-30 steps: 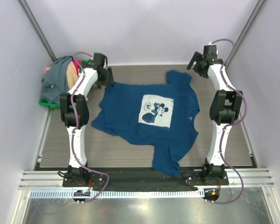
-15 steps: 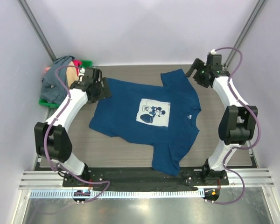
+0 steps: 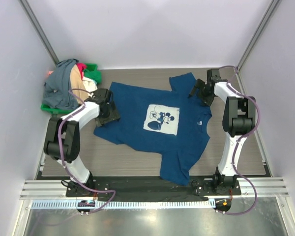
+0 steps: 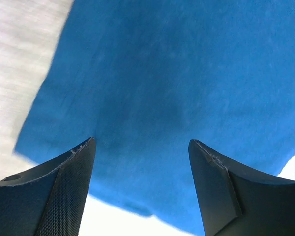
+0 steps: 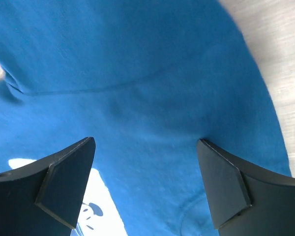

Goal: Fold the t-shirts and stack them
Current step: Flatten the tshirt out

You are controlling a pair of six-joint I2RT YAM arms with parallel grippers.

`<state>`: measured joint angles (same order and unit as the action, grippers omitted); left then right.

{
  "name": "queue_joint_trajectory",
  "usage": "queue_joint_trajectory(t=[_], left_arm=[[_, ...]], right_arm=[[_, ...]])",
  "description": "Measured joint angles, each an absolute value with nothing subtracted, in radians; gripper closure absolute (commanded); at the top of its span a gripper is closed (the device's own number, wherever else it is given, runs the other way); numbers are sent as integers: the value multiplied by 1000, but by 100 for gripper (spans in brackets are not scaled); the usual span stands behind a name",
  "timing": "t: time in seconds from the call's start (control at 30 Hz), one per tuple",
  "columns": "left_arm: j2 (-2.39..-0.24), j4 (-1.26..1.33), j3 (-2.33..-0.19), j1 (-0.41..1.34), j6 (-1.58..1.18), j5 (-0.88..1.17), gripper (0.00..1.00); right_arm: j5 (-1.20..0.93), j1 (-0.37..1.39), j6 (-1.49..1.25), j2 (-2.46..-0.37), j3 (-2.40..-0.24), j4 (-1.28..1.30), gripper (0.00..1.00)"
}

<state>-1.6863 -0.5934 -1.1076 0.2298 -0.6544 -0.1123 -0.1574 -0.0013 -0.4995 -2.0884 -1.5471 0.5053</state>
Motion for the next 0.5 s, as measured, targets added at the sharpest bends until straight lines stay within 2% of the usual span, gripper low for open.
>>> queue_joint_trajectory(t=[0.33, 0.5], left_arm=[[-1911, -574, -1297, 250, -682, -100, 25], [-2008, -577, -1436, 250, -703, -84, 25]], right_arm=[[-126, -2, -494, -2321, -1916, 583, 10], [-126, -1, -474, -2524, -2257, 638, 7]])
